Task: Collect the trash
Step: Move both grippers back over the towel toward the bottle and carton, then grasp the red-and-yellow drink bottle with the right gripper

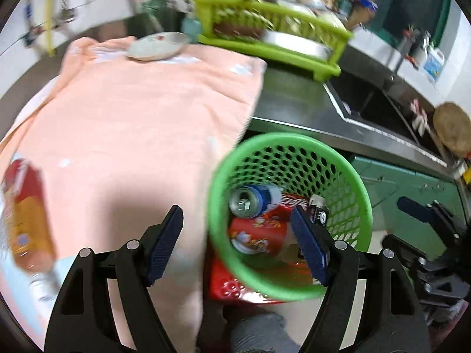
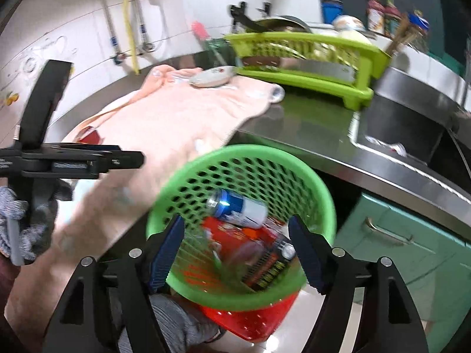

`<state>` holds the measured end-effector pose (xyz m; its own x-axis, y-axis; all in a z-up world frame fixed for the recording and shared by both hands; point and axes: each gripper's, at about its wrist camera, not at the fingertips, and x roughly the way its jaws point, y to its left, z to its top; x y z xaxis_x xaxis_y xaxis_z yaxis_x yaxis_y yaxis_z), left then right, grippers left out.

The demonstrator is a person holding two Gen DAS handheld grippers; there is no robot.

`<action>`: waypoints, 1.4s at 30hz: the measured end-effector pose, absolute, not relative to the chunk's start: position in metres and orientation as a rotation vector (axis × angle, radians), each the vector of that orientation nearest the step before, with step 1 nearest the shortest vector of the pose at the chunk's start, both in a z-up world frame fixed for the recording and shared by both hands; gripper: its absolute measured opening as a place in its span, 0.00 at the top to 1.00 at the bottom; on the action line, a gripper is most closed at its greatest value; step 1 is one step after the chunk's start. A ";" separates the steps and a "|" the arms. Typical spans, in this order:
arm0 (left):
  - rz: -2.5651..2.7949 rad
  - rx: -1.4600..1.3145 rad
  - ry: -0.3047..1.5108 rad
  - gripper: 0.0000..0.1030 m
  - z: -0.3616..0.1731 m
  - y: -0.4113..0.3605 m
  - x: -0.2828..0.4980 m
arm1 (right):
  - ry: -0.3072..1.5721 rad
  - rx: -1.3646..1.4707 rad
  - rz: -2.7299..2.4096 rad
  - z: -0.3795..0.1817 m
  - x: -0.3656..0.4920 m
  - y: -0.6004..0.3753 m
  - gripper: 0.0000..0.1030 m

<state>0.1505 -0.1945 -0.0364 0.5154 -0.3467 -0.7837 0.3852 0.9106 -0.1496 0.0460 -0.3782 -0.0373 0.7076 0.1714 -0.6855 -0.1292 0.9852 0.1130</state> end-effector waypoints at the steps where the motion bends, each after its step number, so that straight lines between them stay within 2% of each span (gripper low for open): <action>1: -0.412 0.041 0.911 0.27 -0.030 -0.178 0.146 | 0.764 0.054 0.177 -0.036 0.048 -0.371 0.28; 11: -0.186 -0.021 0.839 0.27 -0.004 -0.040 0.116 | 0.764 -0.005 0.379 -0.026 0.088 -0.245 0.24; 22: 0.014 -0.149 0.827 0.27 -0.006 0.102 0.106 | 0.825 -0.060 0.519 -0.030 0.138 -0.114 0.24; 32: 0.093 -0.212 0.831 0.27 -0.021 0.164 0.099 | 0.874 -0.070 0.555 -0.039 0.176 -0.051 0.24; 42: 0.097 -0.186 0.832 0.27 -0.031 0.182 0.107 | 0.920 -0.073 0.525 -0.049 0.215 -0.014 0.23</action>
